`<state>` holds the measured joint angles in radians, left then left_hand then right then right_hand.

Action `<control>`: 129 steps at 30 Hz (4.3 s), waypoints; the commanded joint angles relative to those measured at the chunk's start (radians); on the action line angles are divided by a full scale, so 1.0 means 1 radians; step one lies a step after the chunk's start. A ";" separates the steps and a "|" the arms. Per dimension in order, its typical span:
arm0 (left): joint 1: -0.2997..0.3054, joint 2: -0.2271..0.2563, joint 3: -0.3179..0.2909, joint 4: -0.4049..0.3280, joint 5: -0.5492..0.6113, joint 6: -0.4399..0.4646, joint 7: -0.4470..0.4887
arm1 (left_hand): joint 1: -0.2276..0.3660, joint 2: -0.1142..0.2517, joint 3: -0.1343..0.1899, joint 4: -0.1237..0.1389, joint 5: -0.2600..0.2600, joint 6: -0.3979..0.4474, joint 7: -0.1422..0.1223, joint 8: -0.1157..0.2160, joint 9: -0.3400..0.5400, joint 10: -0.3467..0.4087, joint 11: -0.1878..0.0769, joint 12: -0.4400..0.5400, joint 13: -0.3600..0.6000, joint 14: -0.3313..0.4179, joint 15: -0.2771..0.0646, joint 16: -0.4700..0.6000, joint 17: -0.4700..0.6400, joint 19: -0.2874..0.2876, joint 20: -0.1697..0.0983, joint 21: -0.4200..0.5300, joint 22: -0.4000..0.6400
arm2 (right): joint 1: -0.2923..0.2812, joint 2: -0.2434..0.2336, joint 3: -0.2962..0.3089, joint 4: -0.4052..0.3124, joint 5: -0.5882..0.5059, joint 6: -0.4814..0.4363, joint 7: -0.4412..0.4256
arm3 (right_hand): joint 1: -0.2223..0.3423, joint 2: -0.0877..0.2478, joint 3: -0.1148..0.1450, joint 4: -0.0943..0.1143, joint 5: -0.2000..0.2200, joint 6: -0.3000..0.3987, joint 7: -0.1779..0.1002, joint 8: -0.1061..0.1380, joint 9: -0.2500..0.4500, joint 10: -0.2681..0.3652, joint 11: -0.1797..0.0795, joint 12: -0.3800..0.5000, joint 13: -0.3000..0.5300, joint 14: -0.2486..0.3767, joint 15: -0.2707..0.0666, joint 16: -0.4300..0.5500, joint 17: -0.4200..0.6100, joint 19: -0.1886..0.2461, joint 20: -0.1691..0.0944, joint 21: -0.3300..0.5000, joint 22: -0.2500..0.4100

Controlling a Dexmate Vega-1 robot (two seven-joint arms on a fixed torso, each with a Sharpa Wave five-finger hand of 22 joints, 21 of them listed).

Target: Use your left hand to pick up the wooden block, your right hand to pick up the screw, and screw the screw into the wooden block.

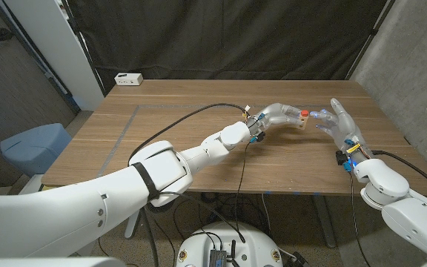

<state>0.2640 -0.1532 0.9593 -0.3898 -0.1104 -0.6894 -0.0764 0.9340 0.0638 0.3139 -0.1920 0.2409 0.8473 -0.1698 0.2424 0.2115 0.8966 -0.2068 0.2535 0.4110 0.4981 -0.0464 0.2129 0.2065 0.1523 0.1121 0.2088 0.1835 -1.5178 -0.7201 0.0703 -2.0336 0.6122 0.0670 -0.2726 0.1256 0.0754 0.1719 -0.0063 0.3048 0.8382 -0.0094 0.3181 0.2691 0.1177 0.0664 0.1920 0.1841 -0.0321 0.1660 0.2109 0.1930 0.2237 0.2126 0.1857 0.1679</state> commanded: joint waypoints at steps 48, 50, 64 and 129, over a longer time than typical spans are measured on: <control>0.014 0.003 -0.007 -0.012 0.013 -0.017 -0.003 | -0.017 0.037 0.049 0.040 0.005 0.097 0.029 0.012 0.003 0.009 -0.001 0.023 0.168 0.009 -0.057 0.001 0.007 0.000 -0.005 0.002 0.002 | 0.071 -0.028 -0.046 0.078 0.041 0.050 0.115 | -0.007 -0.007 -0.012 -0.001 0.005 -0.162 -0.060 -0.088 -0.034 -0.131 -0.027 -0.008 0.001 -0.085 0.023 -0.020 0.006 -0.044 -0.002 -0.005 0.002; 0.013 0.002 -0.007 -0.011 0.013 -0.015 -0.003 | -0.017 0.036 0.049 0.040 0.005 0.096 0.029 0.012 0.003 0.010 -0.001 0.023 0.168 0.010 -0.057 0.001 0.006 0.000 -0.005 0.002 0.002 | 0.072 -0.028 -0.048 0.078 0.042 0.052 0.114 | -0.007 -0.007 -0.012 0.000 0.006 -0.149 -0.056 -0.084 -0.036 -0.130 -0.029 -0.006 0.001 -0.085 0.023 -0.019 0.006 -0.045 -0.002 -0.005 0.002; 0.013 0.004 -0.008 -0.011 0.010 -0.016 -0.006 | -0.017 0.037 0.049 0.040 0.006 0.096 0.031 0.012 0.003 0.011 0.000 0.024 0.168 0.010 -0.056 0.001 0.007 0.000 -0.005 0.002 0.002 | 0.081 -0.039 -0.057 0.076 0.045 0.043 0.112 | -0.008 -0.005 -0.014 0.001 0.007 -0.083 -0.034 -0.066 -0.045 -0.112 -0.033 0.001 0.000 -0.084 0.023 -0.014 0.006 -0.049 -0.003 -0.001 0.002; 0.014 0.005 -0.013 -0.007 -0.001 -0.012 -0.013 | -0.022 0.039 0.054 0.041 0.007 0.096 0.030 0.012 0.002 0.008 0.000 0.023 0.168 0.010 -0.056 0.000 0.006 0.000 -0.006 0.002 0.002 | 0.043 -0.027 -0.036 0.032 0.027 0.012 0.039 | 0.003 -0.002 -0.015 -0.005 0.012 -0.007 -0.016 -0.030 -0.030 -0.073 -0.025 0.009 0.000 -0.062 0.020 -0.004 0.004 -0.040 -0.003 0.003 0.002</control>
<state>0.2746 -0.1494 0.9501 -0.3954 -0.1079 -0.6992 -0.0849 0.9340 0.0637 0.3179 -0.1961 0.2411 0.8474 -0.1698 0.2424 0.2118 0.8970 -0.2064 0.2535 0.4106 0.4981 -0.0465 0.2129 0.2091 0.1520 0.1125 0.2088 0.1835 -1.4662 -0.7524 0.0292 -1.9910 0.6456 0.0845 -0.2218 0.1215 0.0714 0.1603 -0.0096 0.3107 0.8188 -0.0264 0.2781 0.2350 0.0324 0.0412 0.1949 0.1816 -0.0980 0.1822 0.1973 0.1954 0.1858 0.2073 0.1857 0.1678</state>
